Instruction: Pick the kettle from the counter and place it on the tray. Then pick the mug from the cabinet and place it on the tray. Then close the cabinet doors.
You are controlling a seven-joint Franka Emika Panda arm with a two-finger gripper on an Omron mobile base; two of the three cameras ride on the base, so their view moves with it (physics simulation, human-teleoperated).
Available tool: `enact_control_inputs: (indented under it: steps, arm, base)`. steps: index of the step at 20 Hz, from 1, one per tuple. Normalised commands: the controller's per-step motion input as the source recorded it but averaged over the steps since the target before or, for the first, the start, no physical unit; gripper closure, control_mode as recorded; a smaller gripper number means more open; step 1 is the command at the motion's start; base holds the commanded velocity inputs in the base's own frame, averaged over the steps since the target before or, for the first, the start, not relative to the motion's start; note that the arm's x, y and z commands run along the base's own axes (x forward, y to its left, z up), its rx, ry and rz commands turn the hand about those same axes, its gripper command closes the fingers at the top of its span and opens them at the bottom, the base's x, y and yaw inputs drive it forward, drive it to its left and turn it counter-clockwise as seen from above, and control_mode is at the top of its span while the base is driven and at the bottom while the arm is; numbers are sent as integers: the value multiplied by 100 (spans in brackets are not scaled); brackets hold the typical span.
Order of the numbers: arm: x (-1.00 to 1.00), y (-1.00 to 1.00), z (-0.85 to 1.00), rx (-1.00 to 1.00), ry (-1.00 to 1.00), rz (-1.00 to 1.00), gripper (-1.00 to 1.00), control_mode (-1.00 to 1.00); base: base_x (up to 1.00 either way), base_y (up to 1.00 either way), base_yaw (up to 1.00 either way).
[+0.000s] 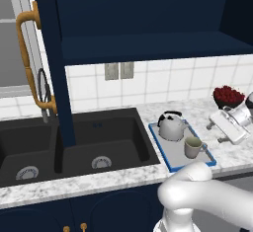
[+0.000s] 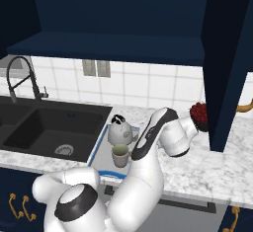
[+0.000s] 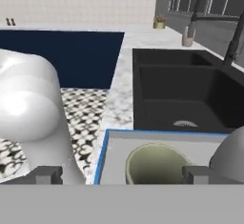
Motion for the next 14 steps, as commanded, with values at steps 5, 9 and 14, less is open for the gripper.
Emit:
enact_control_inputs:
  steps: [5, 9, 14]
  arm:
    - [-1, 10, 29, 0, 6, -10, -100, -100]
    - [0, 15, 2, 0, 8, -14, -100, -100]
    - [-5, 0, -12, 0, 0, -3, -100, -100]
  base:
    - [0, 0, 0]
    - [0, 0, 0]
    - [0, 0, 0]
